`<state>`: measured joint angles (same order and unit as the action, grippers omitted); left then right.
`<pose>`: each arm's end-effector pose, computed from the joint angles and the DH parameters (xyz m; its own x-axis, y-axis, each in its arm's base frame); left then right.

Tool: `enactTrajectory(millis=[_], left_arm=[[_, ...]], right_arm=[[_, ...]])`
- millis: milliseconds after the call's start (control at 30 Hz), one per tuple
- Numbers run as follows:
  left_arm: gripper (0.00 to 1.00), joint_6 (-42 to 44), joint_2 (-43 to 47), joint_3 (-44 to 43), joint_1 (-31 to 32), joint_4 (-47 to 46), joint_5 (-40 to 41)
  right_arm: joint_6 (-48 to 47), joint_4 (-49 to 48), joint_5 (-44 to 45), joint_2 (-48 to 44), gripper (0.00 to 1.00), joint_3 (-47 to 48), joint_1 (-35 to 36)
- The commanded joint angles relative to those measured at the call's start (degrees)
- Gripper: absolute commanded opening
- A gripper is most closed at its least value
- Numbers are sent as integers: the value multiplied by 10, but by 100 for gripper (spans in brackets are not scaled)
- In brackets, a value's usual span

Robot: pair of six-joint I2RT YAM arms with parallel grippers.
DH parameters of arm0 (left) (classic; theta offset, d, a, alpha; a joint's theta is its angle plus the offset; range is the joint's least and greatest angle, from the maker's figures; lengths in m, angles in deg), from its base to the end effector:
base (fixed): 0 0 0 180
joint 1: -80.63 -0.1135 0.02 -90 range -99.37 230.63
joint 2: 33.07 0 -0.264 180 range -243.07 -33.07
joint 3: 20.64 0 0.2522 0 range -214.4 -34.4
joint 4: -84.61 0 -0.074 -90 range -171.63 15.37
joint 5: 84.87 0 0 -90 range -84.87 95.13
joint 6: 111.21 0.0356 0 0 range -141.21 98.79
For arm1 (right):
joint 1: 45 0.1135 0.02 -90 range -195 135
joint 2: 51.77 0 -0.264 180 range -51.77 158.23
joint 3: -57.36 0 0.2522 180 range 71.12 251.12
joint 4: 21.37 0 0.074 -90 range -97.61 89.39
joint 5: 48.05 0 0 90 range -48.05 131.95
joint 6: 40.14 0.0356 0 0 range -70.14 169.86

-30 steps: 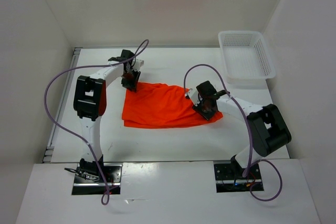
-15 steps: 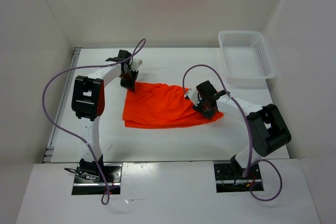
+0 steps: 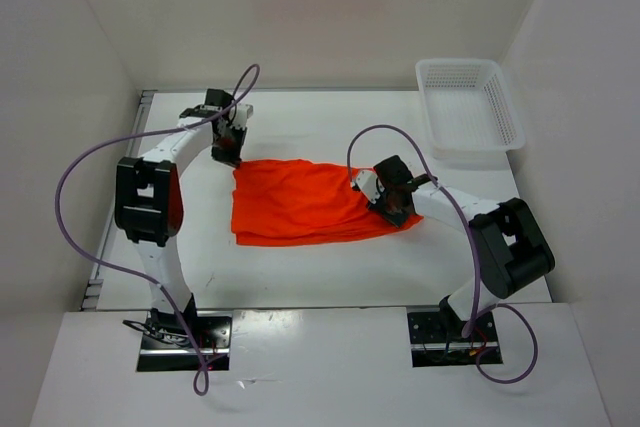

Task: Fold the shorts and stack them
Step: Fold the shorts

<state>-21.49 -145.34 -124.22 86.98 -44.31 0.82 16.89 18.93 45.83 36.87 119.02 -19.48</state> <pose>0.4216 -0.0496 0.2251 -0.8594 0.0907 -0.5031 0.1437 0.9873 -0.0674 0.2544 0.1188 0.1620 -0.4773 -0.8295 -0.2901 -0.7938 0.5486 -0.2625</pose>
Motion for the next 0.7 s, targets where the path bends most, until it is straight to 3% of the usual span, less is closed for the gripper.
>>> enactTrajectory(millis=[0,400,667], left_arm=[[11,3,-15,26,-6,6,26],[45,3,-16,-16,-12,5,13],[49,3,-4,-4,-5,5,-7]], right_arm=[[-13,-8,7,1,37,-8,-2],[16,45,-51,-86,52,95,-2],[30,45,1,-98,53,53,-2]])
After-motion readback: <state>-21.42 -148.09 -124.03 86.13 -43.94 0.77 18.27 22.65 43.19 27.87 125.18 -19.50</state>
